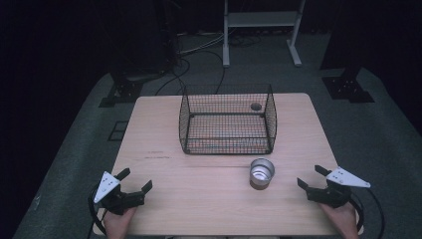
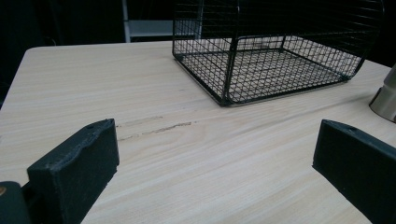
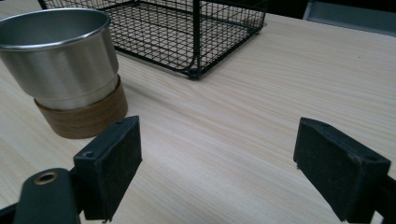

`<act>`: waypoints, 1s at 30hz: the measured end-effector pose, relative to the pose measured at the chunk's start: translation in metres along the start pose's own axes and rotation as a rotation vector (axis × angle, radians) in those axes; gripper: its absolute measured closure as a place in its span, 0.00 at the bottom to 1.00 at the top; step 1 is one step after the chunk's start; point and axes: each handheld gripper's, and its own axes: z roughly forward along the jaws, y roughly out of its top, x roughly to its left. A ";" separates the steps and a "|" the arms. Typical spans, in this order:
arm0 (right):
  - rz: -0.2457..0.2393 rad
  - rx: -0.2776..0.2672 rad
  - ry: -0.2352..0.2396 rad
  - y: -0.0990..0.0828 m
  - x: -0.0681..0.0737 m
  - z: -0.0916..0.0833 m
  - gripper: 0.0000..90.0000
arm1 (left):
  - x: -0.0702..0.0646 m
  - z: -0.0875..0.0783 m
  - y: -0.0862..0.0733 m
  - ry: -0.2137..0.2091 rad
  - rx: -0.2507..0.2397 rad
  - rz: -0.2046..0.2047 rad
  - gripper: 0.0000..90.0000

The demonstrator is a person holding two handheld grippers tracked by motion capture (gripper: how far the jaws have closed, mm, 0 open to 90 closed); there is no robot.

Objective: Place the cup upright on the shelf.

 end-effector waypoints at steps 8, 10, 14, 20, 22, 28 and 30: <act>-0.030 -0.016 0.023 0.001 0.004 -0.001 0.16 | 0.001 -0.001 0.000 0.004 -0.006 -0.007 0.00; -0.039 -0.017 0.033 0.002 0.006 -0.001 0.16 | 0.001 -0.002 0.000 0.005 -0.008 -0.004 0.00; -0.049 -0.016 0.051 0.004 0.010 0.000 0.15 | 0.001 -0.003 0.001 0.007 -0.011 -0.002 0.00; -0.061 -0.011 0.075 0.005 0.016 0.001 0.15 | 0.000 -0.004 0.001 0.009 -0.013 0.001 0.00; -0.069 -0.012 0.081 0.005 0.017 0.002 0.15 | 0.000 -0.003 0.001 0.009 -0.010 0.005 0.00; -0.068 -0.007 0.109 0.008 0.022 0.003 0.15 | -0.002 -0.003 0.002 0.012 -0.014 0.010 0.00; -0.070 -0.007 0.114 0.010 0.024 0.004 0.15 | -0.002 -0.003 0.002 0.009 -0.013 0.013 0.00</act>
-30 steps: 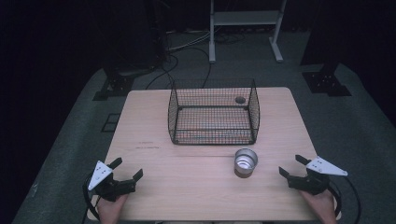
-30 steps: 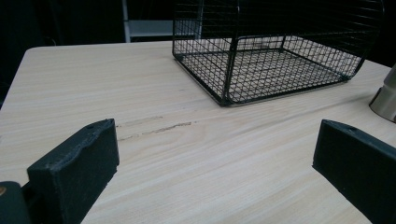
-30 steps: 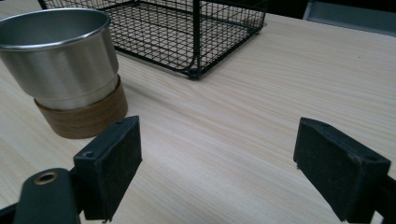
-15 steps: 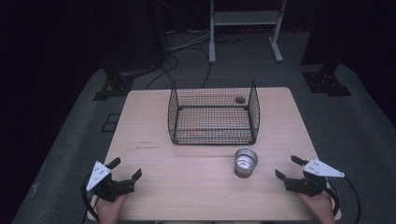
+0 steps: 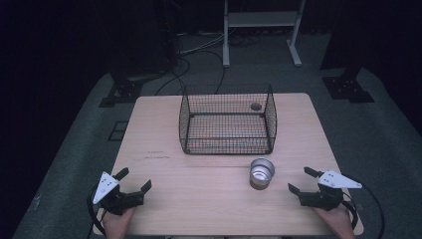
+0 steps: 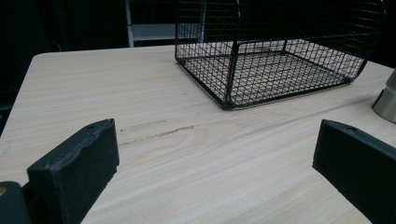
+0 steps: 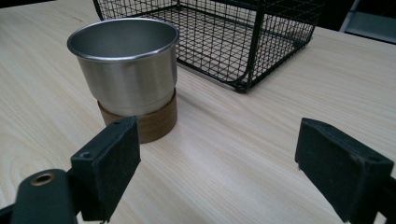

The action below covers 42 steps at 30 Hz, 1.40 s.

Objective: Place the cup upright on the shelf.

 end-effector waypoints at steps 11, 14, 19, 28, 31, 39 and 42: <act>-0.026 0.006 0.044 0.008 0.010 0.008 0.15 | -0.001 0.001 0.000 0.002 0.004 0.004 0.00; -0.022 0.002 0.051 0.010 0.011 0.008 0.15 | 0.000 0.001 0.000 0.001 0.004 0.004 0.00; -0.012 -0.010 0.069 0.011 0.012 0.007 0.14 | 0.000 0.002 0.000 -0.001 0.007 0.005 0.00; -0.011 0.016 0.096 0.013 0.018 0.015 0.14 | 0.000 0.001 0.001 0.007 -0.003 0.002 0.00; -0.017 0.033 0.104 0.015 0.020 0.019 0.12 | 0.000 0.002 0.001 0.009 -0.003 0.003 0.00; -0.038 0.059 0.144 0.026 0.028 0.034 0.09 | 0.001 0.000 0.002 0.017 -0.010 0.008 0.00; -0.045 0.072 0.154 0.028 0.031 0.041 0.08 | 0.001 0.000 0.001 0.014 -0.009 0.008 0.00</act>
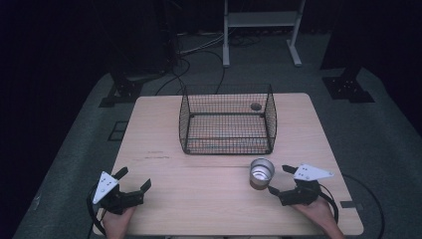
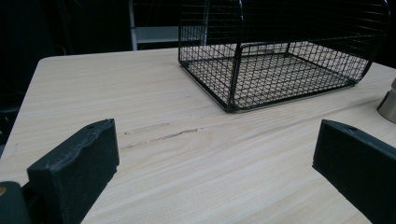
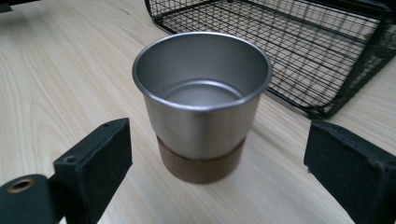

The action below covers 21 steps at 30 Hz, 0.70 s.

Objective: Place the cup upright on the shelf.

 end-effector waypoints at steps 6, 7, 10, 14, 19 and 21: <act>0.000 0.031 0.012 0.005 0.002 0.014 0.05 | -0.001 0.000 0.001 0.000 0.001 0.003 0.00; 0.000 0.031 0.012 0.005 0.002 0.014 0.05 | -0.001 0.000 0.001 0.000 0.001 0.003 0.00; -0.012 0.036 0.018 0.010 0.002 0.021 0.05 | -0.001 -0.001 0.001 0.003 -0.008 0.000 0.00; -0.028 0.039 0.027 0.014 0.004 0.028 0.05 | -0.001 -0.001 0.001 0.002 -0.007 0.000 0.00; -0.016 0.061 0.020 0.012 0.002 0.036 0.06 | -0.001 -0.001 0.001 0.001 -0.007 -0.001 0.00; -0.014 0.058 0.018 0.012 0.002 0.037 0.06 | -0.001 -0.001 0.000 0.001 -0.004 0.001 0.00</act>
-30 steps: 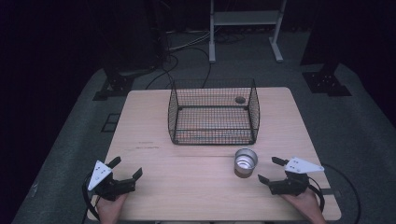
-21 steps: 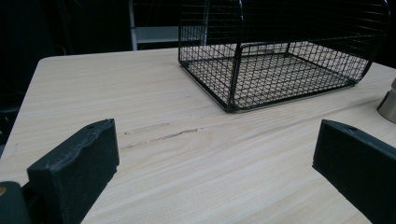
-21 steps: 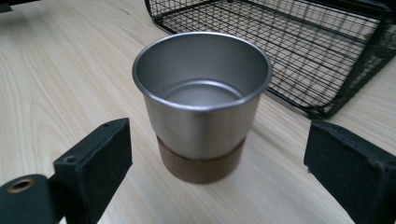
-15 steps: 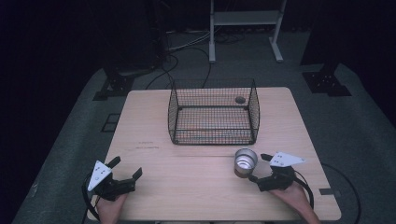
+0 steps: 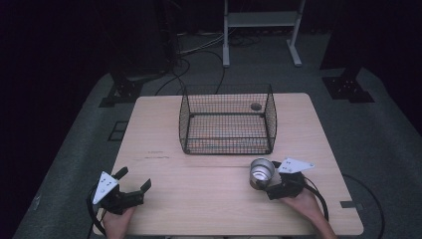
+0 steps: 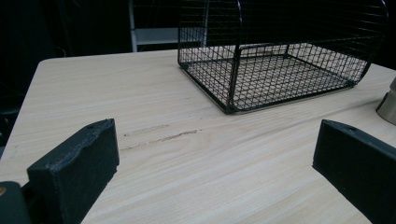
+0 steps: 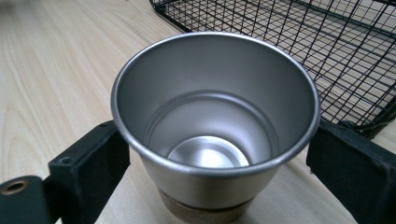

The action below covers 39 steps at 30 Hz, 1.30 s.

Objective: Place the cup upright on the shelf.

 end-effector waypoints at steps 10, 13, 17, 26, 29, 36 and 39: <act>-0.022 0.022 0.019 0.010 0.001 0.006 0.19 | -0.002 0.000 0.000 0.002 0.007 0.011 0.00; -0.029 0.040 0.023 0.013 0.001 0.007 0.20 | -0.001 -0.001 0.000 0.003 0.005 0.008 0.00; -0.036 0.041 0.028 0.014 0.003 0.007 0.20 | -0.001 -0.001 0.000 0.004 0.004 0.010 0.00; -0.039 0.043 0.050 0.026 0.006 0.002 0.20 | -0.001 -0.001 0.000 0.004 0.002 0.008 0.00; -0.044 0.024 0.066 0.039 0.005 -0.003 0.20 | -0.001 -0.001 0.000 0.004 0.004 0.008 0.00; -0.042 0.012 0.107 0.060 0.006 -0.005 0.20 | -0.001 -0.002 0.000 0.003 0.004 0.007 0.00; -0.043 0.006 0.121 0.069 0.005 -0.006 0.20 | -0.001 -0.003 0.000 0.007 0.007 0.011 0.00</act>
